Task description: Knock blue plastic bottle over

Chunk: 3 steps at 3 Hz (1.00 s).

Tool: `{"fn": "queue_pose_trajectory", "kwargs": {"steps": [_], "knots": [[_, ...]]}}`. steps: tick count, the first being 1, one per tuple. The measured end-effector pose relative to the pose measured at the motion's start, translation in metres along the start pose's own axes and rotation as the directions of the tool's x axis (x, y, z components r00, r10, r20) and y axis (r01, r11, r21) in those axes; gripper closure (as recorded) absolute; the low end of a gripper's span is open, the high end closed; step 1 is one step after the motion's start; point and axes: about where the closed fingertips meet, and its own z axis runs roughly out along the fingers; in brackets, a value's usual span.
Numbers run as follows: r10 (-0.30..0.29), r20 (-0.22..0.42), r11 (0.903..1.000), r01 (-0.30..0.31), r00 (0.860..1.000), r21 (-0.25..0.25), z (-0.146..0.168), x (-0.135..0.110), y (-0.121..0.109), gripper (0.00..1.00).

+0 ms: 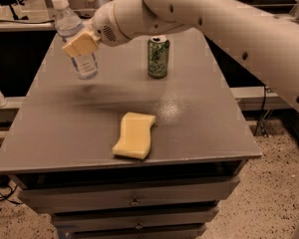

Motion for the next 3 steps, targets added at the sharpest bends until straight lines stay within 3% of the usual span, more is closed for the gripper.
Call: {"fn": "queue_pose_trajectory", "kwargs": {"steps": [1, 2, 3], "knots": [[-0.071, -0.088, 0.9972, 0.069, 0.994, -0.030, -0.010, -0.008, -0.027, 1.00], [-0.139, -0.227, 0.9875, 0.117, 0.964, -0.106, -0.008, 0.012, -0.031, 1.00], [-0.215, -0.388, 0.9642, 0.131, 0.896, -0.230, -0.013, 0.054, -0.010, 1.00]]}}
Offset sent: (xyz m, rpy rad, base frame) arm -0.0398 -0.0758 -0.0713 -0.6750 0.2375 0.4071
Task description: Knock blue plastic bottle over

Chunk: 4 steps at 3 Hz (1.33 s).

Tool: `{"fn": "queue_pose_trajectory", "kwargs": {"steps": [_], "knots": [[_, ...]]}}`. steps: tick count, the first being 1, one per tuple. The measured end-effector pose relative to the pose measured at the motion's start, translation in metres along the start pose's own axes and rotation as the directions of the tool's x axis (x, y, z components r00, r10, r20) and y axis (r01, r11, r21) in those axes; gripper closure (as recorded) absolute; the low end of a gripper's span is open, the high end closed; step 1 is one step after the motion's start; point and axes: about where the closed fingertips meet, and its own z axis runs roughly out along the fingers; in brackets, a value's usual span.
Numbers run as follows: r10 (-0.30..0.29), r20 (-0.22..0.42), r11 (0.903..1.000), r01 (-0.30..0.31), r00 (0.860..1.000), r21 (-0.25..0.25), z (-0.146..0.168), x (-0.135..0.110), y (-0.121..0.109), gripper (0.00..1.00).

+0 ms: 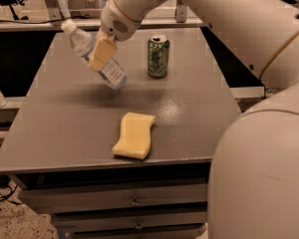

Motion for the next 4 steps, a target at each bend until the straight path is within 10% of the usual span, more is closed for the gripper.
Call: {"fn": "queue_pose_trajectory", "kwargs": {"steps": [2, 4], "knots": [[-0.103, -0.306, 0.9700, 0.027, 0.946, -0.241, 0.007, 0.074, 0.069, 0.83], [-0.174, -0.369, 0.9401, 0.043, 0.913, -0.338, 0.020, 0.086, 0.096, 0.37]]}}
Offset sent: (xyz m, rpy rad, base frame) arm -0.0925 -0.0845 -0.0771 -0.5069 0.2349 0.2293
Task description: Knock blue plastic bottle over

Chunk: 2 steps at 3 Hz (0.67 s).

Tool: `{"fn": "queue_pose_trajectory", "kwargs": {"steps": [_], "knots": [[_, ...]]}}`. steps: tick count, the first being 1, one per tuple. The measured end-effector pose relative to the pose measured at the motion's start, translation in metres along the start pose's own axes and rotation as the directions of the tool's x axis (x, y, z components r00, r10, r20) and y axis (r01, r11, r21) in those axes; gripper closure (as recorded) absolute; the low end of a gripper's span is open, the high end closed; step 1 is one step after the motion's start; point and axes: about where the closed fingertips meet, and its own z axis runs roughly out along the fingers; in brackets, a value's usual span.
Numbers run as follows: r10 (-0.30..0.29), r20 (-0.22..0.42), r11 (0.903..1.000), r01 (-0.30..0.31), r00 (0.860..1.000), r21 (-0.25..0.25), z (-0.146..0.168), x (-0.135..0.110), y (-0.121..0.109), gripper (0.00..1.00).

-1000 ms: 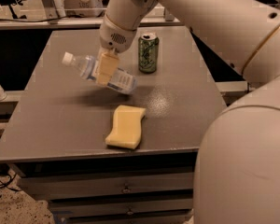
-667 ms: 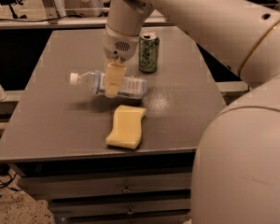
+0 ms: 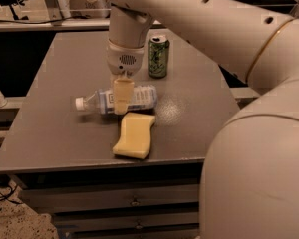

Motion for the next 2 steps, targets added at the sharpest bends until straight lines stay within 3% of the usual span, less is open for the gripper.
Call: {"fn": "queue_pose_trajectory", "kwargs": {"steps": [1, 2], "knots": [[-0.005, 0.001, 0.9999, 0.005, 1.000, -0.009, 0.0036, -0.0018, 0.0042, 0.13], [-0.003, 0.013, 0.9999, 0.003, 1.000, -0.010, 0.0030, -0.0027, 0.0067, 0.00]]}}
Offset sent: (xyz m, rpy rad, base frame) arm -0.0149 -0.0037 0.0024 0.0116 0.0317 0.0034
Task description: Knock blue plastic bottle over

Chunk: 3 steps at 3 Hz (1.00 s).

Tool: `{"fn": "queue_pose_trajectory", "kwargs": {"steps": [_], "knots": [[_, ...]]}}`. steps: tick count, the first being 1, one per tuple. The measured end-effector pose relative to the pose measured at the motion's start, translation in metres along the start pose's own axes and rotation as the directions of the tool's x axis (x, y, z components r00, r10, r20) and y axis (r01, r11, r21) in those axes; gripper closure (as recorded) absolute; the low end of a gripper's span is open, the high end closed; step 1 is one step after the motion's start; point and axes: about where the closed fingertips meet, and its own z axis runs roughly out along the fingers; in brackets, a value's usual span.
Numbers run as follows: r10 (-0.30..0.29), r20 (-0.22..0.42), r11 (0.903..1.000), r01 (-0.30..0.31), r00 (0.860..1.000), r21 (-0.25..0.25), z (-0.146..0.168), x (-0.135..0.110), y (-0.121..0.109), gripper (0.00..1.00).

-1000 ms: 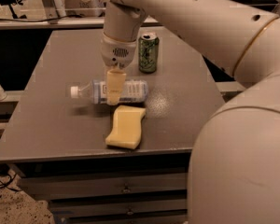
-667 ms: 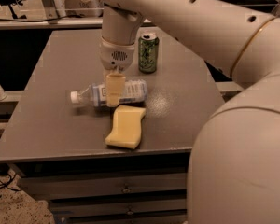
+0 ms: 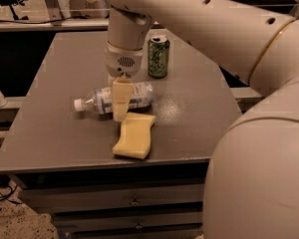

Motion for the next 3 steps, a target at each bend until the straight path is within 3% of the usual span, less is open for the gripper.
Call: {"fn": "queue_pose_trajectory", "kwargs": {"steps": [1, 2, 3], "knots": [[-0.001, 0.027, 1.0000, 0.001, 1.000, 0.003, -0.003, -0.004, 0.001, 0.00], [0.023, 0.123, 0.9986, -0.029, 0.992, 0.044, -0.019, -0.006, 0.001, 0.00], [0.076, 0.289, 0.9892, -0.109, 0.954, 0.098, -0.047, 0.008, 0.002, 0.00]]}}
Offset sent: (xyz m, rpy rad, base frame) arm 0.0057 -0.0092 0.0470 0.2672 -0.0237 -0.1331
